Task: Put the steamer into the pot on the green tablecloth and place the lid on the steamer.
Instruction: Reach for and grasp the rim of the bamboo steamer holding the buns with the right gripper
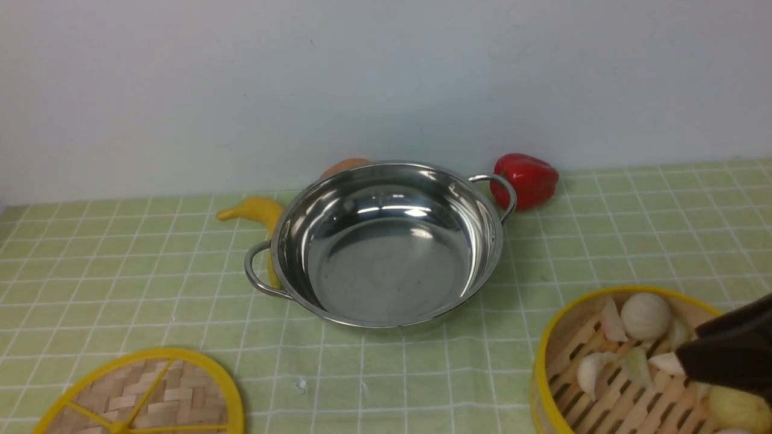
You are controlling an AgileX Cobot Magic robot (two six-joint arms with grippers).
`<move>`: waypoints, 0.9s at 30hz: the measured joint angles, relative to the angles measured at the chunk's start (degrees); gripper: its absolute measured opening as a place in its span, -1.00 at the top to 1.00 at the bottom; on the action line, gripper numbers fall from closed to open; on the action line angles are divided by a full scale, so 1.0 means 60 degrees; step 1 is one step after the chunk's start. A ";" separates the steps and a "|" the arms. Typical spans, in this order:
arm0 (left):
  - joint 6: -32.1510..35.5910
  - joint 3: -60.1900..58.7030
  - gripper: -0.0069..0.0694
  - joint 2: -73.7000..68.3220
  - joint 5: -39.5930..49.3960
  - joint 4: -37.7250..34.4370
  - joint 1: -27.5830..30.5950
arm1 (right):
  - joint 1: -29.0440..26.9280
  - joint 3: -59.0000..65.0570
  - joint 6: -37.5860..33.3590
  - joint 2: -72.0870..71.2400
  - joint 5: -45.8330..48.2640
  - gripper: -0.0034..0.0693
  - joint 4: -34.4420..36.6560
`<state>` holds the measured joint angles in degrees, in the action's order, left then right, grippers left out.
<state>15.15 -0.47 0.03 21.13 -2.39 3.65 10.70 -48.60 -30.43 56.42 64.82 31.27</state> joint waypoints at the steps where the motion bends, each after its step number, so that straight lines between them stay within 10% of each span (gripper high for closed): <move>1: 0.0000 0.0000 -0.08 0.0000 0.0000 0.0000 0.0000 | 0.0033 0.0000 -0.0054 0.0332 -0.0038 0.24 -0.0053; 14: 0.0000 0.0000 -0.08 0.0000 0.0000 0.0000 0.0000 | 0.3386 -0.0008 0.3185 0.3828 -0.2239 0.24 -0.2819; 27: 0.0000 0.0000 -0.08 0.0000 0.0000 0.0000 0.0000 | 0.4494 -0.0010 0.5744 0.4690 -0.3280 0.00 -0.4244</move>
<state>15.15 -0.47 0.03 21.13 -2.39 3.65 37.67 -48.66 4.03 84.57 45.14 5.81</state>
